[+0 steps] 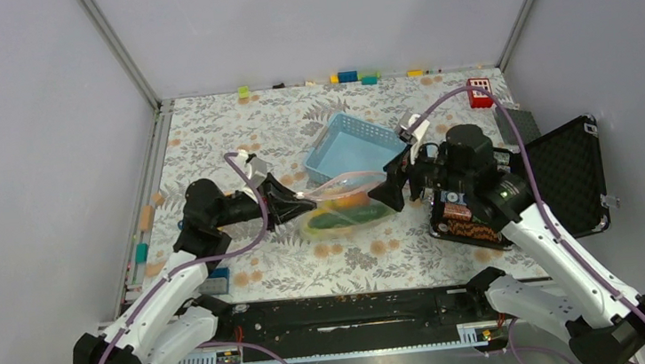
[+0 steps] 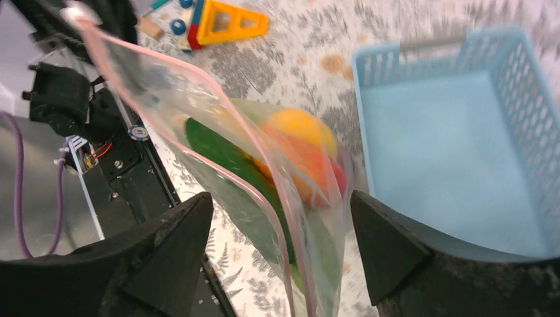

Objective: Place the food in the zip-top bag and seal the zipper
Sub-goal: Adjust the zipper food storage bag at the center of the board, then zip the zipper food storage bag at the center of the board.

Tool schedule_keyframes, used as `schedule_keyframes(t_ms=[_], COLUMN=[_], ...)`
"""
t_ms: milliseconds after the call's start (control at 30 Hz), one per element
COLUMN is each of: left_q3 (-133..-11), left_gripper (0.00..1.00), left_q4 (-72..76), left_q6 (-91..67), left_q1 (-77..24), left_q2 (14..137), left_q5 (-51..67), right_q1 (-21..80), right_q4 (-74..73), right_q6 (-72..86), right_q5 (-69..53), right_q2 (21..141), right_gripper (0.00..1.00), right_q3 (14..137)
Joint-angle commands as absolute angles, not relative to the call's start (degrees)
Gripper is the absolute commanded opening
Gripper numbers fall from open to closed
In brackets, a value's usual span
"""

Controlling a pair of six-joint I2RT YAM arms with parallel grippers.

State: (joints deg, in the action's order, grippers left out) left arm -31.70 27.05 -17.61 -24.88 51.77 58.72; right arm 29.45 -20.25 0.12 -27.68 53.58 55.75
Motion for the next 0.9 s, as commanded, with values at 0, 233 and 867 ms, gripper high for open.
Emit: schedule_keyframes(t_ms=[0,233,867], left_q3=[-35.50,-39.85,-44.39], left_gripper=[0.00,0.00,0.00], left_q4=[23.89,12.60,3.45], left_q6=[-19.31,-16.84,-11.50], left_q1=[-24.93,-27.20,-34.51], left_q2=[47.88,44.06,45.57], left_q5=[56.17,48.57,41.29], right_q1=[29.31,35.09,49.49], right_q4=[-11.40,-9.96,-24.36], right_q6=[-11.96,-16.99,-24.32], right_q5=[-38.04,-44.20,-42.73], right_q2=[49.72,56.85,77.27], right_gripper=[0.86,0.87,0.66], right_q3=[59.33,68.51,87.07])
